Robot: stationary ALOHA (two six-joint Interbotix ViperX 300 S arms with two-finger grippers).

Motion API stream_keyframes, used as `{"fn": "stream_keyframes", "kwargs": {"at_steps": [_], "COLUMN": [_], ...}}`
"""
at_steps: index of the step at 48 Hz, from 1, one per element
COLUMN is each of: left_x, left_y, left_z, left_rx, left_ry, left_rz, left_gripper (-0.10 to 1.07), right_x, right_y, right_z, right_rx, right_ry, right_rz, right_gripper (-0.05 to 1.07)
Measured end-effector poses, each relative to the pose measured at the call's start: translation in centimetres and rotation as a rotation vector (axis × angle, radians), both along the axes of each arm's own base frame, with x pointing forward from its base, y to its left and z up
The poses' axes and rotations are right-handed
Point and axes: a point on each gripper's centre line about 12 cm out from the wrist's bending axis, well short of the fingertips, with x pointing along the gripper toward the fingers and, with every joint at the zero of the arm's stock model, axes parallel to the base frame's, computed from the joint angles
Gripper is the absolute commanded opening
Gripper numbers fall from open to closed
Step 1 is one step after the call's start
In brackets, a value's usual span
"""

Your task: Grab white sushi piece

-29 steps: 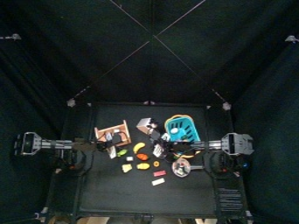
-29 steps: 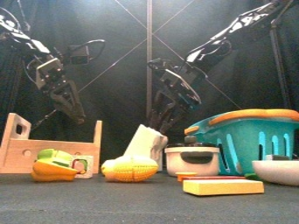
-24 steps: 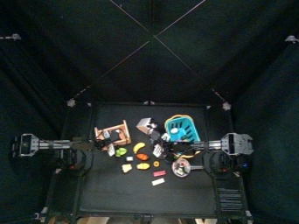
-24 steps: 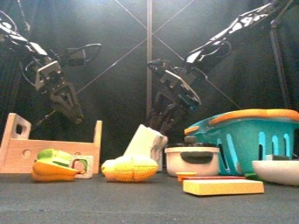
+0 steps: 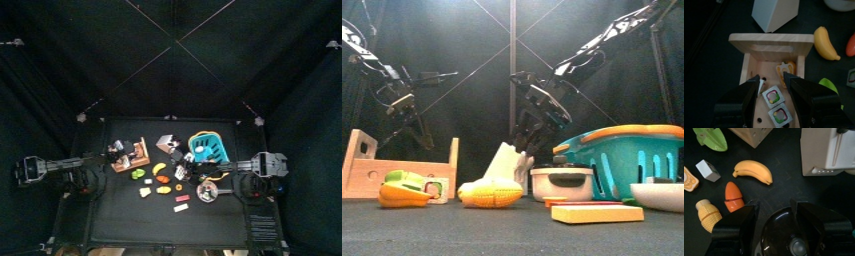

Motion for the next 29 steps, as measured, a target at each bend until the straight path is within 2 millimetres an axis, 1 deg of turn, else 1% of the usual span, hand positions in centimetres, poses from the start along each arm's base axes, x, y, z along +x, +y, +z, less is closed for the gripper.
{"fn": "stream_keyframes", "kwargs": {"at_steps": [12,24,29], "left_x": [-0.2,0.1,0.2], "left_y": [0.8,0.9,1.0], "left_z": [-1.7,-3.5,-3.7], "left_rx": [-0.041,-0.041,-0.031], "left_ry": [0.055,0.132,0.146], "left_rz": [0.041,0.012,-0.001], "left_gripper": [0.82,0.83,0.83], "right_x": [0.0,0.0,0.0], "right_y": [-0.1,-0.1,-0.1], "right_z": [-0.4,-0.9,-1.0], "right_rx": [0.001,0.000,0.001], "right_ry": [0.011,0.023,0.025], "right_rz": [-0.002,-0.001,-0.001], "right_gripper": [0.87,0.87,0.87]}}
